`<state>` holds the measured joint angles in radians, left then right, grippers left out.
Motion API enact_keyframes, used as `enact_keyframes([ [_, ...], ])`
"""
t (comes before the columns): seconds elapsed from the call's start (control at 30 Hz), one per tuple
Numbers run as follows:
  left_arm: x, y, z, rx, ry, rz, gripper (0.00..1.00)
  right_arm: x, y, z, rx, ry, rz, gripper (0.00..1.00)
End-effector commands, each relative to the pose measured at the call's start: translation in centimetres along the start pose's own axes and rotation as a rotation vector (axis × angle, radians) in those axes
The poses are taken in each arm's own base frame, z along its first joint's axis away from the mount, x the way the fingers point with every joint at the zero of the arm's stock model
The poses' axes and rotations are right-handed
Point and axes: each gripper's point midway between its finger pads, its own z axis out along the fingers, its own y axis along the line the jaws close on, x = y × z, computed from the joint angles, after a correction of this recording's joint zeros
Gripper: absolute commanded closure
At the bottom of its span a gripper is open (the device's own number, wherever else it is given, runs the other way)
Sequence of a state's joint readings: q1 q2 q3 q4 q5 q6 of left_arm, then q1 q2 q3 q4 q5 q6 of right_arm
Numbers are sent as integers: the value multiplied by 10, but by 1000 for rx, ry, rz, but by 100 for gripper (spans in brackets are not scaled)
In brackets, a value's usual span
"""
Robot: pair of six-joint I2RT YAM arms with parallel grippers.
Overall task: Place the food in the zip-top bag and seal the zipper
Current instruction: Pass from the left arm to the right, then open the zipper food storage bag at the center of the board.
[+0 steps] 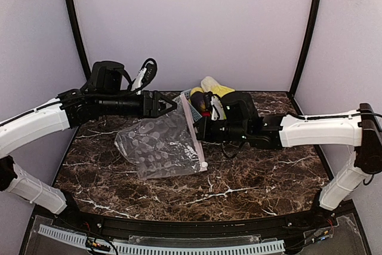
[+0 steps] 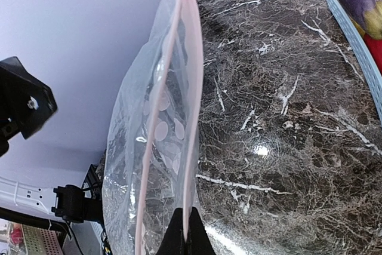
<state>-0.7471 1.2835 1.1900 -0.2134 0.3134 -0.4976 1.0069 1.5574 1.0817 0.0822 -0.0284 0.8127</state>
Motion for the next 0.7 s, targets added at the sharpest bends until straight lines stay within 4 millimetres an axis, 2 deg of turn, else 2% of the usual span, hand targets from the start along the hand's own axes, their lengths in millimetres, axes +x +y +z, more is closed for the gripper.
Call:
enact_keyframes([
  [0.0, 15, -6, 21, 8, -4, -118, 39, -12, 22, -9, -12, -70, -62, 100],
  [0.13, 27, -12, 39, 31, 20, -158, 40, -9, 29, -11, -10, -80, -96, 100],
  [0.3, 44, -3, 57, -4, 62, -200, 41, -8, 38, -11, -8, -93, -137, 100],
  [0.6, 58, 23, 59, -148, 80, -182, 41, -6, 45, -12, 4, -105, -188, 100],
  [0.67, 59, 26, 59, -160, 79, -179, 43, -5, 45, -9, 12, -102, -197, 100],
])
